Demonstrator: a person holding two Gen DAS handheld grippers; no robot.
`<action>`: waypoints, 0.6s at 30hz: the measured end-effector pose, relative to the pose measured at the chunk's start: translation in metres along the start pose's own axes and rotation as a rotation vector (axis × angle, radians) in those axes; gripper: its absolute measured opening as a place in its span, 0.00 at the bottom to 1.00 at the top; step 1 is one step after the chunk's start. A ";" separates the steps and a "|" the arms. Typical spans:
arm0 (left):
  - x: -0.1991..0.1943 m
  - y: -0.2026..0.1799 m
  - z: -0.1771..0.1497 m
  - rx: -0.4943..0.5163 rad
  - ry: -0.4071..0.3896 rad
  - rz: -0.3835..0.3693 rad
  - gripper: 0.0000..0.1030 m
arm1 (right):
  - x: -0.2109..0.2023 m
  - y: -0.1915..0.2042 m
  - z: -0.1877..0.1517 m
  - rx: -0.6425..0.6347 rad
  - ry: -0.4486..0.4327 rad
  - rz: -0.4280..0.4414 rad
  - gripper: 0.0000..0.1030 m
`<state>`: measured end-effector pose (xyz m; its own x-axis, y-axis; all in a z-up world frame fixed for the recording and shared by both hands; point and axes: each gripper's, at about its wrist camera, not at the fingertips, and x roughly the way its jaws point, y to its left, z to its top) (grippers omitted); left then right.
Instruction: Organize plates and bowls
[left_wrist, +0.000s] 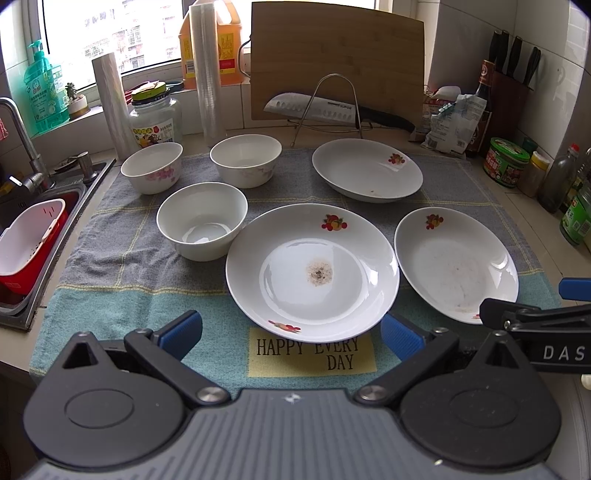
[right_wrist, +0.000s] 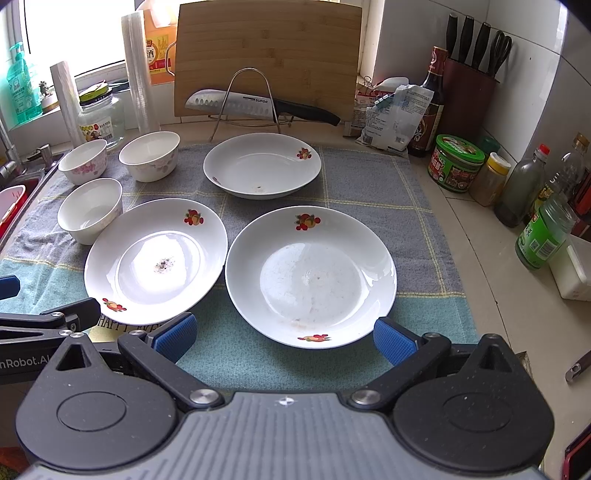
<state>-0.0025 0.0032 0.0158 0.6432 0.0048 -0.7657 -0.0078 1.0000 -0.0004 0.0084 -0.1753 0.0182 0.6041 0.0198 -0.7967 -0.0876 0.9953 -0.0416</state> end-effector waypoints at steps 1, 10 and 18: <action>0.000 0.000 0.000 0.001 0.000 0.000 0.99 | 0.000 0.000 0.001 0.000 0.000 -0.001 1.00; 0.002 -0.001 0.001 0.005 0.001 0.003 0.99 | 0.000 0.000 0.002 0.000 -0.001 -0.002 1.00; 0.007 -0.002 0.002 0.017 -0.002 -0.004 0.99 | 0.002 -0.002 0.004 -0.002 -0.002 -0.004 1.00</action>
<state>0.0034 0.0017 0.0120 0.6446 0.0011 -0.7645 0.0078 0.9999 0.0080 0.0125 -0.1772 0.0191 0.6058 0.0156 -0.7955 -0.0865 0.9952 -0.0463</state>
